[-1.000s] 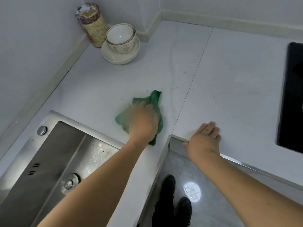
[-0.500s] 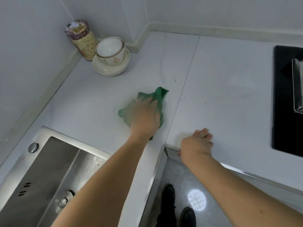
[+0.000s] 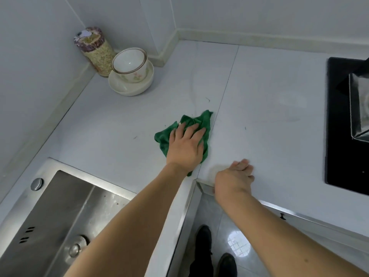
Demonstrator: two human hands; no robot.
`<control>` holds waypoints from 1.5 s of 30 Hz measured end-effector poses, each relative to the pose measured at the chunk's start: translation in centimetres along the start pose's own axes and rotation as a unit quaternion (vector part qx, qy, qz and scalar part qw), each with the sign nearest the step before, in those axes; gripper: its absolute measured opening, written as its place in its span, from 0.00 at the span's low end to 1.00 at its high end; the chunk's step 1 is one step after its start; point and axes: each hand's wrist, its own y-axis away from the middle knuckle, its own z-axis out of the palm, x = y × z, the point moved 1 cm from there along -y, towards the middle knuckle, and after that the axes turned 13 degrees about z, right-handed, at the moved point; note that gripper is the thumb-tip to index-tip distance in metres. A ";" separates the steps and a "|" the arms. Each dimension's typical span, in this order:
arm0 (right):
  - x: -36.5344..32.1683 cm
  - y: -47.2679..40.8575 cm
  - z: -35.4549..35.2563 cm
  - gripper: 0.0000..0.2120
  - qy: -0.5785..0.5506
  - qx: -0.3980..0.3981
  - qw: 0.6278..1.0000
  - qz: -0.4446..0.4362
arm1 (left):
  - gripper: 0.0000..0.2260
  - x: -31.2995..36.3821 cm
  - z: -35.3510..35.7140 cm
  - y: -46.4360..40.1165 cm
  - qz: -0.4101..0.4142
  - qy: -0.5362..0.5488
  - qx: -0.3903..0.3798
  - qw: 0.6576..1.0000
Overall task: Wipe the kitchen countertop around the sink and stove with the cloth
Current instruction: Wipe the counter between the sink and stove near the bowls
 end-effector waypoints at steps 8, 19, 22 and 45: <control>-1.2 1.5 -4.2 0.36 0.108 -0.040 0.993 -0.009 | 0.21 -1.5 -0.4 14.0 -0.067 -0.012 0.019 0.997; -5.7 0.0 -5.4 0.52 0.133 0.065 0.986 -0.076 | 0.27 -15.3 -4.6 4.9 -0.473 0.041 0.118 0.872; -6.6 -0.7 -5.9 0.48 0.134 0.040 0.988 -0.072 | 0.27 -16.4 -4.8 2.3 -0.431 0.025 0.096 0.897; -3.8 -0.3 -5.1 0.58 0.012 0.053 0.988 -0.146 | 0.22 -6.1 -1.9 -0.7 -0.140 0.023 0.033 0.989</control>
